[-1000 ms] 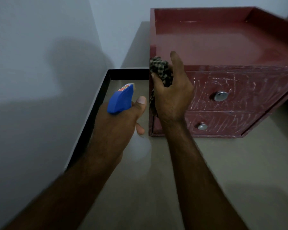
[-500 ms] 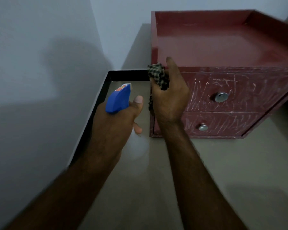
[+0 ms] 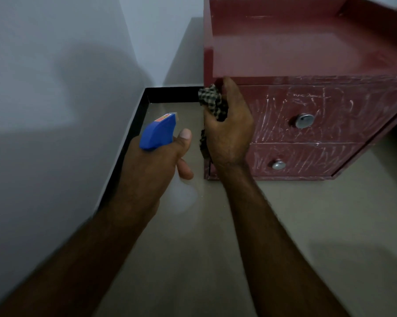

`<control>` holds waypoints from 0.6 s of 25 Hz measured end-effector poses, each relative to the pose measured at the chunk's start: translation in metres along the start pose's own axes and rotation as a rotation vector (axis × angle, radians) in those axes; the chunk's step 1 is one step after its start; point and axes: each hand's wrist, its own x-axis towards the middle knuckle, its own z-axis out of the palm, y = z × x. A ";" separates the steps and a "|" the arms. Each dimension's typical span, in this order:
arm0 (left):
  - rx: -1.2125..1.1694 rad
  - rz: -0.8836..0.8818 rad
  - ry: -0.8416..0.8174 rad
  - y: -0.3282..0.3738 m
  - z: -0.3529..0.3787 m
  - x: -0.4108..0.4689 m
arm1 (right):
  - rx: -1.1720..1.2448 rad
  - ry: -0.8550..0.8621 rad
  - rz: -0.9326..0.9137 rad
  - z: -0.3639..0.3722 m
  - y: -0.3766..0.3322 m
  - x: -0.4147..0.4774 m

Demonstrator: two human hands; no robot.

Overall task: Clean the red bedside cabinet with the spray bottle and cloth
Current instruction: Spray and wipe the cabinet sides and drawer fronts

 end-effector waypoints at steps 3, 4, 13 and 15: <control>0.028 0.001 -0.003 -0.003 0.003 0.003 | 0.040 0.078 0.005 0.001 -0.005 0.012; 0.037 -0.001 -0.006 -0.004 0.004 0.003 | 0.035 0.083 0.006 0.002 -0.004 0.013; 0.070 -0.026 -0.012 -0.012 0.008 0.007 | 0.049 0.044 0.094 0.005 0.005 -0.007; 0.072 -0.034 -0.005 -0.013 0.009 0.007 | 0.038 0.037 0.090 0.006 0.008 -0.008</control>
